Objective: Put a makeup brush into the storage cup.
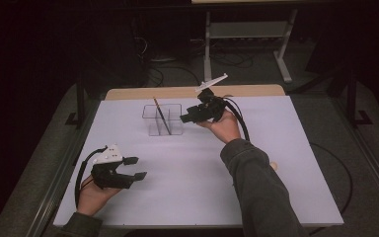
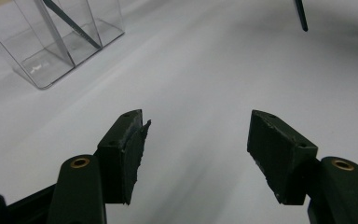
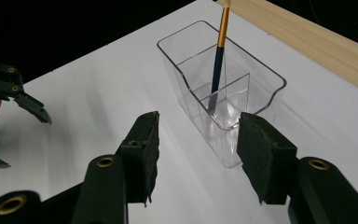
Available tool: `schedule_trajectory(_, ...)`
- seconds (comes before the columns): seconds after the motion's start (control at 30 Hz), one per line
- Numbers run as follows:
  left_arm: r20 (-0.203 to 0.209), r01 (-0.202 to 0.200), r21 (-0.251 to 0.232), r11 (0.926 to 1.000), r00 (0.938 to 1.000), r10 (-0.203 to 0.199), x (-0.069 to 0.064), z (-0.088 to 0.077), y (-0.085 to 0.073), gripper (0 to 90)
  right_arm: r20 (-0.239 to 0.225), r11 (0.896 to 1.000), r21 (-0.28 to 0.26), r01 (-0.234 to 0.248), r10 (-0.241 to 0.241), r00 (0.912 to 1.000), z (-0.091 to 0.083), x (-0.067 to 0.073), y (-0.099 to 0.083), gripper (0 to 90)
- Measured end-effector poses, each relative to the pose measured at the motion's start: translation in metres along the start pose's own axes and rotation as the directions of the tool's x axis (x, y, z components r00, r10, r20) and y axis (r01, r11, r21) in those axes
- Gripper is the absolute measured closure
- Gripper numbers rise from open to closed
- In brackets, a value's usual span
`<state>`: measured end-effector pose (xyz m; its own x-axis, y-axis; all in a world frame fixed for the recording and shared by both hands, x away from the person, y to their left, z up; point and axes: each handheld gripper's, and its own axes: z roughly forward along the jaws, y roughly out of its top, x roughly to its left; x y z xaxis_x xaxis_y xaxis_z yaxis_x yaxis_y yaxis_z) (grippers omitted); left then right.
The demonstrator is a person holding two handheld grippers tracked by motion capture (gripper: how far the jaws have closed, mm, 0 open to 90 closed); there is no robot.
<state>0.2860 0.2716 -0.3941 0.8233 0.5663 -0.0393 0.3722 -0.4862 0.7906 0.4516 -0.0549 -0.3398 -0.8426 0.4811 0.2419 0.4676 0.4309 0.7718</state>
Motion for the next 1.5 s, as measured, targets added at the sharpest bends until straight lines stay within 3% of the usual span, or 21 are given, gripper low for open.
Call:
schedule_trajectory(0.7, -0.003, -0.002, 0.005, 1.0, 1.0, 0.002, 0.002, -0.001, 0.001, 34.9, -0.01, 1.0, -0.003, 0.003, -0.003, 0.9999, -0.018, 0.004, -0.021, 35.7)
schedule_trajectory(1.0, -0.005, -0.008, -0.001, 1.0, 1.0, 0.008, 0.0, -0.001, 0.003, 34.8, 0.004, 1.0, -0.024, 0.016, -0.016, 0.9999, -0.034, 0.01, -0.033, 35.1)
schedule_trajectory(1.5, 0.0, 0.002, -0.008, 1.0, 1.0, -0.002, 0.0, 0.0, 0.003, 34.3, 0.01, 0.999, -0.052, -0.003, 0.003, 0.9999, -0.056, 0.009, -0.053, 34.5)
